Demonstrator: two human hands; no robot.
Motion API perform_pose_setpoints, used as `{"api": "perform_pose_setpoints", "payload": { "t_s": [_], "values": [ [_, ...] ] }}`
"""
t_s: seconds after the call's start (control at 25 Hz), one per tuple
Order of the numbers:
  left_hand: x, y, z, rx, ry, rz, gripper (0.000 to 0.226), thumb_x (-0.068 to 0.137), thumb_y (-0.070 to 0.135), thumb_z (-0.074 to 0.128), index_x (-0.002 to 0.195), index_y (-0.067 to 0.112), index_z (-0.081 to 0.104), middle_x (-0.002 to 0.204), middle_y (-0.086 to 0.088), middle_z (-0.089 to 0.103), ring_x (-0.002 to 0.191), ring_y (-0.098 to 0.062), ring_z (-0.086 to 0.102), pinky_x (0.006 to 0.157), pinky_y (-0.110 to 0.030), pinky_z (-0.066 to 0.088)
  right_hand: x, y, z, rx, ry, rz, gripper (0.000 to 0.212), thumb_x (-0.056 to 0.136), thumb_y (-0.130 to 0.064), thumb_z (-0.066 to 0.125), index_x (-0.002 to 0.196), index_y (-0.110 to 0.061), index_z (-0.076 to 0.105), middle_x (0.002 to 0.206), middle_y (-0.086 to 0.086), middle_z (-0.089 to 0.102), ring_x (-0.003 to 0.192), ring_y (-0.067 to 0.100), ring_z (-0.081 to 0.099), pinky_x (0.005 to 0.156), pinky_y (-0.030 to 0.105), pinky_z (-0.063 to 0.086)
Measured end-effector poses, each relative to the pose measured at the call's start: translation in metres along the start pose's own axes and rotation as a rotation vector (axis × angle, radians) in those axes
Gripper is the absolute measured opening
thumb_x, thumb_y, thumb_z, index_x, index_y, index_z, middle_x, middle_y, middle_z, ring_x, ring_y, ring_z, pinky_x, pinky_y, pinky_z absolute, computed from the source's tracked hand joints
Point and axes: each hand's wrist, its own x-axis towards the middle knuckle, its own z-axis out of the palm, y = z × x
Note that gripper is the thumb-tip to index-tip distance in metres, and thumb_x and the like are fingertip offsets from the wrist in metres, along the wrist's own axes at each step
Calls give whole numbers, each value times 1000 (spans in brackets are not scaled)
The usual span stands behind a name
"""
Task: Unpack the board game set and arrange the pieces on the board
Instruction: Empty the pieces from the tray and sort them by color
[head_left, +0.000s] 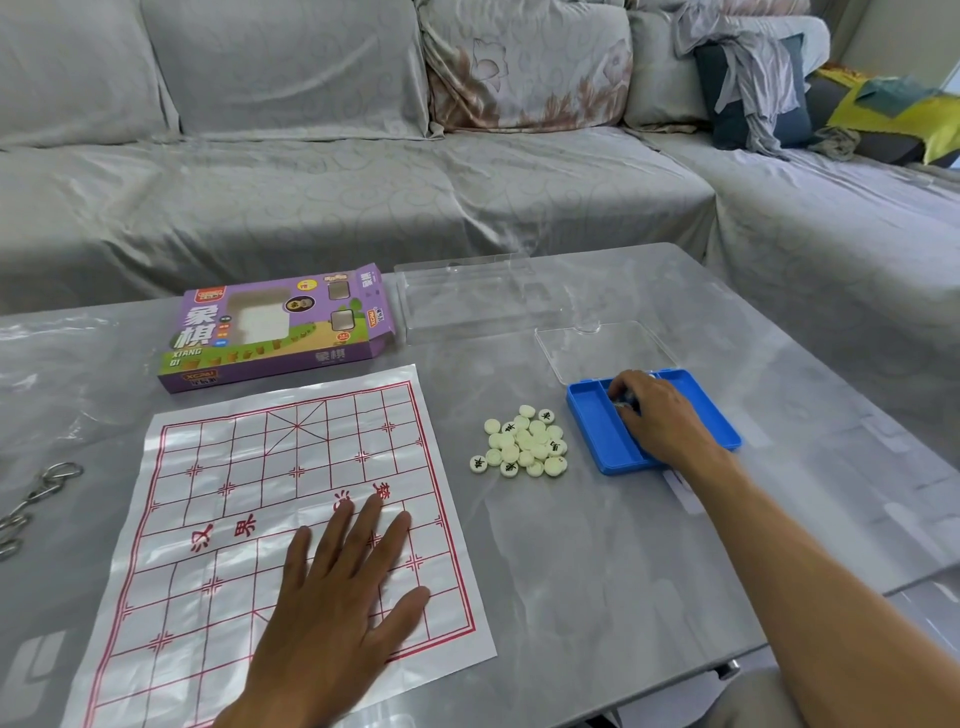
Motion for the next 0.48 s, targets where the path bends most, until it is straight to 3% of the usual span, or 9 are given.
{"api": "perform_pose_setpoints", "payload": {
  "t_s": [0.32, 0.4, 0.48],
  "values": [
    [-1, 1, -1, -10, 2, -2, 68, 90, 75, 20, 150, 44, 20, 161, 10, 10, 148, -18, 9, 115, -46, 8, 0, -8, -3, 42, 118, 26, 7, 95, -17, 58, 90, -22, 56, 96, -4, 62, 85, 15, 58, 76, 34, 52],
    [-1, 1, -2, -11, -1, 0, 68, 90, 75, 21, 150, 43, 23, 161, 9, 12, 148, -19, 12, 115, -46, 9, -4, -25, -9, 181, 164, -11, 8, 93, -20, 62, 87, -23, 57, 91, -9, 60, 80, 10, 57, 71, 25, 48],
    [0, 2, -2, -16, -3, -2, 68, 89, 75, 20, 150, 43, 22, 161, 10, 10, 148, -19, 10, 116, -47, 7, -13, -52, -10, 263, 97, -117, 6, 90, -20, 65, 87, -22, 60, 88, -14, 59, 79, 6, 56, 67, 17, 42]
  ]
}}
